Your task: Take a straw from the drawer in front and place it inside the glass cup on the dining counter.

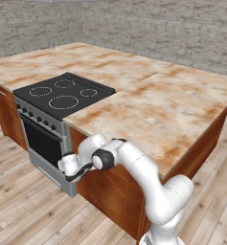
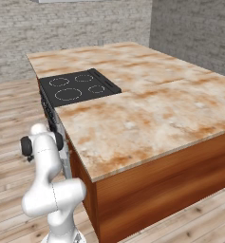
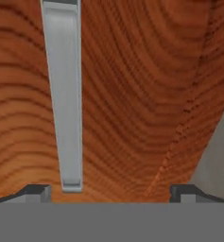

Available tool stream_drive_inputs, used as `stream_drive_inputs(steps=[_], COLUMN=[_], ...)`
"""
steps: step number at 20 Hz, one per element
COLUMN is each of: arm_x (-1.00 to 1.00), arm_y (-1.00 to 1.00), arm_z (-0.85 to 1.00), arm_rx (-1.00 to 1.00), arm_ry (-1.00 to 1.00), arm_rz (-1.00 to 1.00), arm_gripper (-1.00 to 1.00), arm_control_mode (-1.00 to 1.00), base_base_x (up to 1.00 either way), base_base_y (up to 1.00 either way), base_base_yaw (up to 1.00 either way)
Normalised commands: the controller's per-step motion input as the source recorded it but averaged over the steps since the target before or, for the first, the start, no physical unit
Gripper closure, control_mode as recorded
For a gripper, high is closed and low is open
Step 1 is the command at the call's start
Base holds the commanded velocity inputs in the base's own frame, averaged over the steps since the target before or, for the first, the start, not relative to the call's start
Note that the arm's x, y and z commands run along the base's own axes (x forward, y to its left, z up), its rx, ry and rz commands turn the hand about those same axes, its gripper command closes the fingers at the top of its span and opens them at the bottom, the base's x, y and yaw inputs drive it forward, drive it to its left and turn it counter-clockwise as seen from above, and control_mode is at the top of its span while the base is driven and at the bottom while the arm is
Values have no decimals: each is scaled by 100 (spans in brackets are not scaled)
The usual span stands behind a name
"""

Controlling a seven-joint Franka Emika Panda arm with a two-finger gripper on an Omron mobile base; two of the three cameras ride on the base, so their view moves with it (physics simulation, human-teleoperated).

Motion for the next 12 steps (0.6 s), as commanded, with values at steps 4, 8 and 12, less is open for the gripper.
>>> stream_drive_inputs(steps=[4,8,12], arm_x=[28,28,27], arm_y=[0,0,0], arm_z=[-24,-27,-25], arm_rx=[-3,-3,-4], arm_ry=[0,0,0], arm_rz=[-1,-1,-1], arm_gripper=[-100,-100,-100], arm_control_mode=[-100,-100,-100], base_base_x=[0,0,0], base_base_y=[0,0,0], base_base_yaw=[0,0,0])
